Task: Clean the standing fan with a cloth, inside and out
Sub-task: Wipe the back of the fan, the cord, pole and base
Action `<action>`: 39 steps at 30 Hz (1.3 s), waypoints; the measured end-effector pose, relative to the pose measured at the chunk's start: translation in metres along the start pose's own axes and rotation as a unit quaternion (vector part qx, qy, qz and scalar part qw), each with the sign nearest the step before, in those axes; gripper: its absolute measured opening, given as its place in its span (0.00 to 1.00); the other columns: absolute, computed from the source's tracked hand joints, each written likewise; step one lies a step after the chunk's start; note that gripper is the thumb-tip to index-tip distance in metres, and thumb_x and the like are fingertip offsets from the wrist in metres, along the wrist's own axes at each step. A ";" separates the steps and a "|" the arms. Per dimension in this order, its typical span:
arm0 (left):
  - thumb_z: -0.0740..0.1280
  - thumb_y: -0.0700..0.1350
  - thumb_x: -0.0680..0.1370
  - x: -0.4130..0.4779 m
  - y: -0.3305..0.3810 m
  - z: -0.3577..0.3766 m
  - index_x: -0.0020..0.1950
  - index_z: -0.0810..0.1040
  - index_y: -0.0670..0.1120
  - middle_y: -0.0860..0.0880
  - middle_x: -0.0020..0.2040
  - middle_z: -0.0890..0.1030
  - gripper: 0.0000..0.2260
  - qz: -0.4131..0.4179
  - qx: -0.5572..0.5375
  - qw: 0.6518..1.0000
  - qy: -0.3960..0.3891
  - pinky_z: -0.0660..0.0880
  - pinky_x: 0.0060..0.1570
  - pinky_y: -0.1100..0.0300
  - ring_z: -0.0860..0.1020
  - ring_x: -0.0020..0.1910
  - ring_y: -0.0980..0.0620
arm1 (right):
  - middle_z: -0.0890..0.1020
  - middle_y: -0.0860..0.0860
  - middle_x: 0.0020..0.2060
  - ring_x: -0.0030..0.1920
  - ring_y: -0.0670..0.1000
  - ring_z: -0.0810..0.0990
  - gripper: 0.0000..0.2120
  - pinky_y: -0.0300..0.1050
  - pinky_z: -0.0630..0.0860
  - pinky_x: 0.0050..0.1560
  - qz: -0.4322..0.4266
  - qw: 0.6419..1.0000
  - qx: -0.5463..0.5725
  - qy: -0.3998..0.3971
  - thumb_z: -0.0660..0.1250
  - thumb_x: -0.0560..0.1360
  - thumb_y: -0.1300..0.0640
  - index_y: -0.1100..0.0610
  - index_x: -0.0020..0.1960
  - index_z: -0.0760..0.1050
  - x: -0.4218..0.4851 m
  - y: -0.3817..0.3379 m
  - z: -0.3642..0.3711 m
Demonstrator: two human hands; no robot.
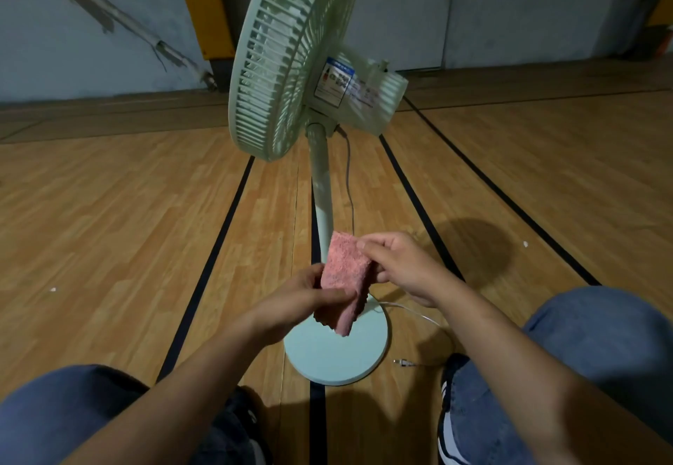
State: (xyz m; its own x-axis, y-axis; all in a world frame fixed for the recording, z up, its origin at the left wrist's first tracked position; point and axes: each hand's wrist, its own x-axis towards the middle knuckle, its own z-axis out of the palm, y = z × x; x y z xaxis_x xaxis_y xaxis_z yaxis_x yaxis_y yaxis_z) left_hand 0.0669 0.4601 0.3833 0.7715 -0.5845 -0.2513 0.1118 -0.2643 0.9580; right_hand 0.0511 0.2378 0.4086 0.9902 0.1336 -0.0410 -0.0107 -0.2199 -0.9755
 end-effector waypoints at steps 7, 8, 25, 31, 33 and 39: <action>0.75 0.44 0.81 0.001 0.014 0.010 0.70 0.80 0.38 0.38 0.62 0.86 0.19 0.025 -0.068 0.997 0.007 0.84 0.59 0.49 0.86 0.59 0.38 | 0.88 0.51 0.45 0.45 0.47 0.88 0.10 0.40 0.84 0.41 -0.020 0.996 -0.007 0.084 0.64 0.86 0.56 0.53 0.53 0.85 -0.010 -0.022 -0.026; 0.75 0.42 0.80 0.003 0.019 0.011 0.70 0.80 0.38 0.38 0.60 0.86 0.19 0.028 -0.090 0.995 0.021 0.84 0.57 0.51 0.86 0.58 0.40 | 0.88 0.53 0.45 0.44 0.48 0.88 0.10 0.41 0.84 0.40 -0.022 0.995 -0.010 0.099 0.65 0.86 0.57 0.55 0.53 0.85 -0.013 -0.026 -0.033; 0.70 0.36 0.84 0.088 0.147 0.127 0.64 0.81 0.43 0.48 0.50 0.86 0.09 0.137 -0.096 0.984 0.063 0.82 0.42 0.61 0.84 0.41 0.56 | 0.89 0.56 0.49 0.49 0.54 0.88 0.07 0.53 0.82 0.53 -0.062 0.936 0.224 0.264 0.69 0.81 0.62 0.58 0.58 0.82 -0.091 -0.038 -0.172; 0.69 0.37 0.85 0.114 0.171 0.183 0.69 0.79 0.38 0.41 0.54 0.84 0.13 0.097 -0.056 0.994 0.007 0.81 0.53 0.53 0.83 0.48 0.47 | 0.87 0.63 0.52 0.50 0.58 0.88 0.10 0.58 0.85 0.56 -0.063 0.882 0.363 0.293 0.64 0.84 0.65 0.64 0.64 0.77 -0.131 0.000 -0.217; 0.70 0.38 0.85 0.120 0.171 0.190 0.71 0.79 0.39 0.40 0.55 0.84 0.15 0.072 -0.025 0.997 -0.004 0.80 0.58 0.49 0.82 0.52 0.44 | 0.86 0.66 0.54 0.51 0.59 0.87 0.12 0.56 0.86 0.52 -0.048 0.863 0.387 0.321 0.63 0.84 0.65 0.66 0.66 0.76 -0.141 0.015 -0.223; 0.70 0.40 0.85 0.149 0.160 0.209 0.71 0.79 0.41 0.39 0.64 0.86 0.14 0.023 0.071 0.995 -0.060 0.79 0.68 0.43 0.86 0.60 0.43 | 0.85 0.66 0.58 0.57 0.62 0.86 0.12 0.56 0.85 0.55 0.000 0.828 0.398 0.396 0.63 0.85 0.65 0.66 0.67 0.76 -0.166 0.069 -0.233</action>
State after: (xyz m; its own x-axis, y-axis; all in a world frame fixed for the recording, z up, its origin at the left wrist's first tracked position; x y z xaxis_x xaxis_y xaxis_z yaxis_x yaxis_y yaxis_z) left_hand 0.0693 0.1703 0.4698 0.6932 -0.6831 -0.2298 -0.0192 -0.3363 0.9416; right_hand -0.0817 -0.0248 0.3984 0.7678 -0.6106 -0.1943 0.2122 0.5284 -0.8220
